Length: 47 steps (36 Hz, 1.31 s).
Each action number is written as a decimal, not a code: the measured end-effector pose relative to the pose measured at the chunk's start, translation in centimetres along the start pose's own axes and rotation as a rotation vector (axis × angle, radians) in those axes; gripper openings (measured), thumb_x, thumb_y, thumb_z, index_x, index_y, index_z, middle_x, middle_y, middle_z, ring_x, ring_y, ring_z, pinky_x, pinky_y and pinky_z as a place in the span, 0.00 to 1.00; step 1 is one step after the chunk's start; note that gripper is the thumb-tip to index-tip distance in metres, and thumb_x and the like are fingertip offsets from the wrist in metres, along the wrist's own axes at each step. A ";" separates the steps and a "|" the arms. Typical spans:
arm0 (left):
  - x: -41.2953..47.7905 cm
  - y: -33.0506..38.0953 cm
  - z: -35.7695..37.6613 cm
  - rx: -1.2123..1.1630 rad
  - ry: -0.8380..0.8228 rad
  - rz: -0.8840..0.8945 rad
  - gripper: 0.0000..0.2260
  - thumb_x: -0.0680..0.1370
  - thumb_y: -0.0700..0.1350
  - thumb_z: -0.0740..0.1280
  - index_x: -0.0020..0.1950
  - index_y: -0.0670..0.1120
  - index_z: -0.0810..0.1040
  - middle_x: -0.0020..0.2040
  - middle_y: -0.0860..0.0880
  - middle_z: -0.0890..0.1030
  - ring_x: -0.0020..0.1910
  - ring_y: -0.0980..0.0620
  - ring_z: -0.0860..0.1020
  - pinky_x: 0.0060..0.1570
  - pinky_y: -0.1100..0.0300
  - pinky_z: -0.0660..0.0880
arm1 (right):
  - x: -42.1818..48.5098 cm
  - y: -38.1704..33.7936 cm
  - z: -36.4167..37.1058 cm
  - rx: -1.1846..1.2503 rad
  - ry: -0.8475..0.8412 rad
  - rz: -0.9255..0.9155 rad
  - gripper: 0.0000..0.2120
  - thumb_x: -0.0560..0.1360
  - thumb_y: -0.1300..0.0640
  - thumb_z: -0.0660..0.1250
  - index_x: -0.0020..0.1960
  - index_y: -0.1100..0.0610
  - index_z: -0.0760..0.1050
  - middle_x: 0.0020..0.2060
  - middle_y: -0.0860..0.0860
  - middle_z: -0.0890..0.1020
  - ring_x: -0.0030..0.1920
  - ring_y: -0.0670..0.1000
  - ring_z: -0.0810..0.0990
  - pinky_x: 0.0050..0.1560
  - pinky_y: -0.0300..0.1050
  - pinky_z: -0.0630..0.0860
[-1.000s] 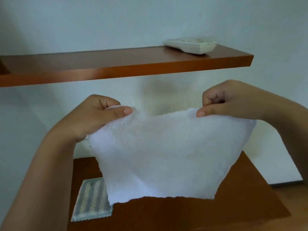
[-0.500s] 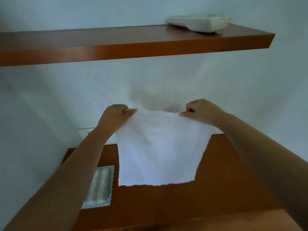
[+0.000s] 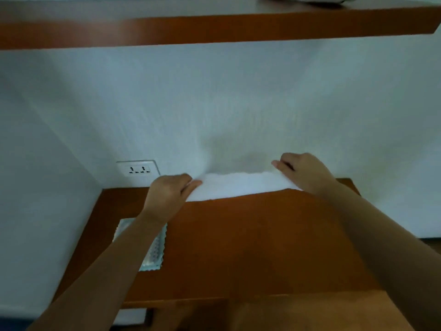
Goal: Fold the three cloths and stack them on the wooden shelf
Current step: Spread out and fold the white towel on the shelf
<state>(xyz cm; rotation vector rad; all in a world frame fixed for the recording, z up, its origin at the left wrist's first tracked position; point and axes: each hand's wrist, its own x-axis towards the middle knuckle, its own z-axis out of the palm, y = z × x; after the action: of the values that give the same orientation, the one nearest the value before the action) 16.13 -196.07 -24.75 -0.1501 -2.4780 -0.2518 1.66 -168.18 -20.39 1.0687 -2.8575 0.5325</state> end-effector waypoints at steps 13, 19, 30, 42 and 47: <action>-12.3 1.9 6.7 -0.143 -0.411 -0.159 0.08 0.68 0.47 0.75 0.31 0.46 0.79 0.27 0.53 0.78 0.22 0.57 0.75 0.26 0.70 0.71 | -7.1 1.8 13.4 0.059 -0.389 0.326 0.18 0.81 0.48 0.54 0.34 0.52 0.64 0.29 0.48 0.69 0.29 0.45 0.68 0.32 0.35 0.64; -14.1 2.3 6.9 -0.207 -0.544 -0.356 0.12 0.77 0.51 0.66 0.47 0.42 0.80 0.44 0.50 0.80 0.39 0.57 0.74 0.40 0.72 0.65 | -7.9 0.6 14.9 0.014 -0.500 0.302 0.17 0.81 0.48 0.53 0.36 0.52 0.66 0.31 0.47 0.70 0.31 0.44 0.70 0.32 0.33 0.64; -17.2 2.9 6.5 -0.267 -0.754 -0.435 0.13 0.78 0.55 0.62 0.48 0.46 0.78 0.46 0.52 0.79 0.44 0.57 0.75 0.45 0.71 0.68 | -11.9 0.2 17.7 0.040 -0.708 0.280 0.11 0.80 0.48 0.57 0.42 0.51 0.69 0.33 0.45 0.70 0.33 0.43 0.68 0.34 0.33 0.64; -18.0 3.5 6.8 -0.151 -0.578 -0.278 0.15 0.73 0.49 0.58 0.37 0.47 0.81 0.38 0.52 0.82 0.35 0.56 0.80 0.34 0.65 0.76 | -13.7 0.7 18.4 0.104 -0.530 0.280 0.06 0.80 0.52 0.56 0.45 0.50 0.68 0.36 0.43 0.71 0.34 0.40 0.68 0.34 0.30 0.65; -16.3 3.9 8.0 -0.137 -0.542 -0.375 0.06 0.68 0.36 0.73 0.42 0.45 0.81 0.40 0.50 0.82 0.37 0.54 0.80 0.35 0.62 0.78 | -12.3 0.1 19.3 0.094 -0.285 0.198 0.06 0.79 0.55 0.57 0.51 0.54 0.72 0.47 0.48 0.74 0.42 0.44 0.73 0.41 0.33 0.71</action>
<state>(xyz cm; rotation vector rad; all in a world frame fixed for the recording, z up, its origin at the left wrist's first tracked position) 24.99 -191.30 -40.30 0.2243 -3.0166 -0.6074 12.43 -166.78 -40.53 0.9489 -3.2415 0.5734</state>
